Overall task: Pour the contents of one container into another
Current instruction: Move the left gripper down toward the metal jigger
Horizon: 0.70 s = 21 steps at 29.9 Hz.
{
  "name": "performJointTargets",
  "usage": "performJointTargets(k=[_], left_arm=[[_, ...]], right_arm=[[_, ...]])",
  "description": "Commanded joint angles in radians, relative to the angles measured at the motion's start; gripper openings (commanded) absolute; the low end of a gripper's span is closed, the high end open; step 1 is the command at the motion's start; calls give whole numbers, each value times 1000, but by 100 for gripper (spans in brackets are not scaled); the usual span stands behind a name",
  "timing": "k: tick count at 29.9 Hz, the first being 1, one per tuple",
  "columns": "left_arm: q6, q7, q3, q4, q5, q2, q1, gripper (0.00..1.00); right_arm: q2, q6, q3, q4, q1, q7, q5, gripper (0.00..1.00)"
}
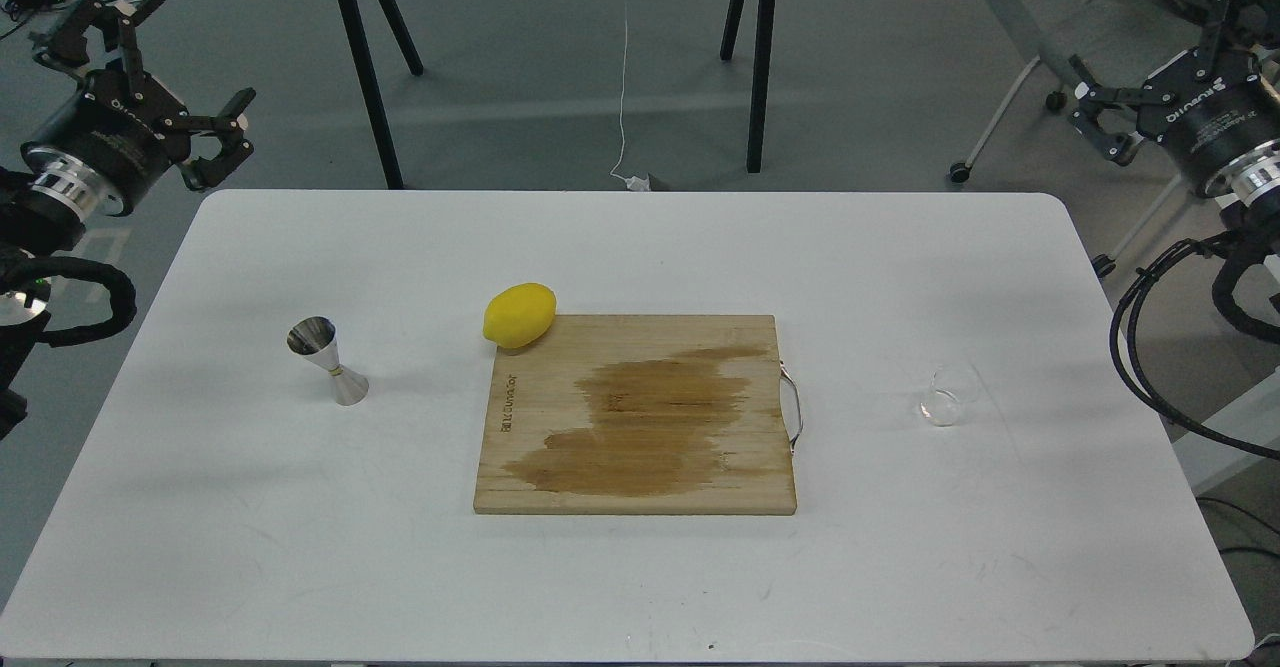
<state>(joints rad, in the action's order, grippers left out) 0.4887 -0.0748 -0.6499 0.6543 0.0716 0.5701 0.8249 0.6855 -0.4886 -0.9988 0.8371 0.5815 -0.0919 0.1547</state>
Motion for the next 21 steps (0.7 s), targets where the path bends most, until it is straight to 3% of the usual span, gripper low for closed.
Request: performJointTargets(k=[1, 7, 11, 16, 18, 21], left_arm=[[0, 1, -2, 1, -1, 7, -3, 100], [0, -14, -28, -31, 19, 7, 10, 100], [0, -30, -117, -142, 106, 2, -6, 100], [0, -52, -116, -217, 125, -38, 3, 100], [0, -106, -111, -211, 99, -39, 7, 100], [0, -257, -77, -209, -54, -10, 58, 100]], right_arm=[[-4, 0, 0, 0, -2, 0, 0, 100], [-6, 0, 3, -1, -9, 0, -1, 100], [-6, 0, 9, -1, -11, 0, 0, 100], [-6, 0, 14, -1, -14, 0, -1, 100], [-6, 0, 16, -3, -17, 1, -1, 100], [-6, 0, 17, 0, -25, 0, -1, 100]])
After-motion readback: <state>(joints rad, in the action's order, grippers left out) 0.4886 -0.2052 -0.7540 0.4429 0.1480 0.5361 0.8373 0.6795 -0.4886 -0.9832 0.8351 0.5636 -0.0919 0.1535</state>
